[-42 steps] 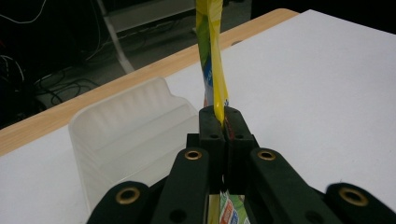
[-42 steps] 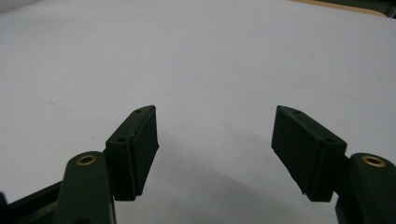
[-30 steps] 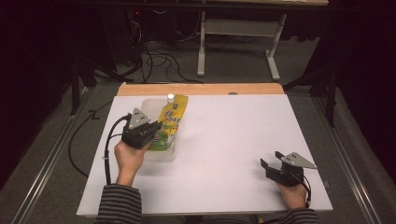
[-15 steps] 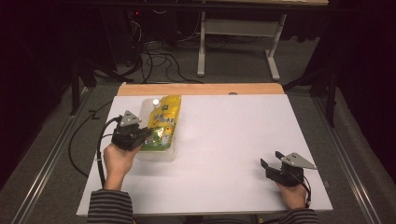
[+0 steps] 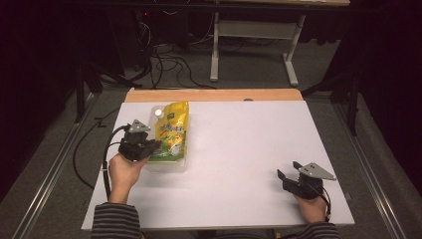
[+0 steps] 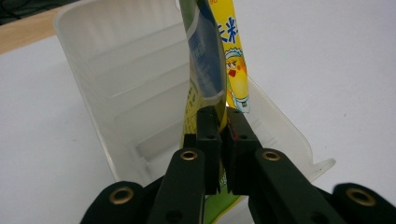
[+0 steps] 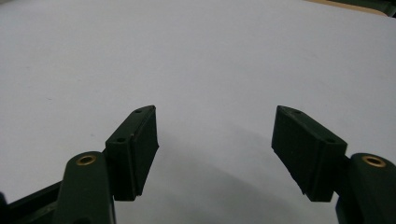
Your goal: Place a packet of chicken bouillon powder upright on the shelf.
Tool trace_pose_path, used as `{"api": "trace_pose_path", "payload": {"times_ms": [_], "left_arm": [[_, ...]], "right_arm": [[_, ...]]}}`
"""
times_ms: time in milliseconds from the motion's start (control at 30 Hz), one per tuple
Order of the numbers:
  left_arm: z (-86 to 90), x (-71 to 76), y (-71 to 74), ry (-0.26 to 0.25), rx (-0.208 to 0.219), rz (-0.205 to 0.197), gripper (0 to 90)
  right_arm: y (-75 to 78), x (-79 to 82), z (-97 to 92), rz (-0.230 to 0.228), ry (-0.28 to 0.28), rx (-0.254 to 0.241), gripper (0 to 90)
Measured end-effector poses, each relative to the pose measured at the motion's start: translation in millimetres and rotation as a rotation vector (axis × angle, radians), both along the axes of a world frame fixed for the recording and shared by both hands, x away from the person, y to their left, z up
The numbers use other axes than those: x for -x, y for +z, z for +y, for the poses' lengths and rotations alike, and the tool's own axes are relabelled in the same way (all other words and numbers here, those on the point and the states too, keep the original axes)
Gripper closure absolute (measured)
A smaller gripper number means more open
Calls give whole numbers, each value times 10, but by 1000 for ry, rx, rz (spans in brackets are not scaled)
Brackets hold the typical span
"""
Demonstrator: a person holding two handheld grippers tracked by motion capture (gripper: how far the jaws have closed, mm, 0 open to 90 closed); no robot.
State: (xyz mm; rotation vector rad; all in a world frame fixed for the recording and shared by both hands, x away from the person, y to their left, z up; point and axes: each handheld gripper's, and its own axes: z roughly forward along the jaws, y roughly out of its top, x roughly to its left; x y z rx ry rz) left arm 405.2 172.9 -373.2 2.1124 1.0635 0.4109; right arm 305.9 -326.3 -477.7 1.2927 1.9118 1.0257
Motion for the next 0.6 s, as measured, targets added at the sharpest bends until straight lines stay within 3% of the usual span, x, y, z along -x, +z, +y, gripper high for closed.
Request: {"api": "trace_pose_path", "payload": {"times_ms": [267, 367, 600], "left_arm": [[-46, -51, -34, -19, 14, 35, 823], [-79, -68, -69, -29, -13, 59, 825], [-113, -37, -69, -35, -57, 32, 900]], "right_arm": [[0, 2, -3, -4, -1, 0, 320], [0, 1, 1, 1, -2, 0, 320], [0, 2, 2, -3, 0, 1, 320]]}}
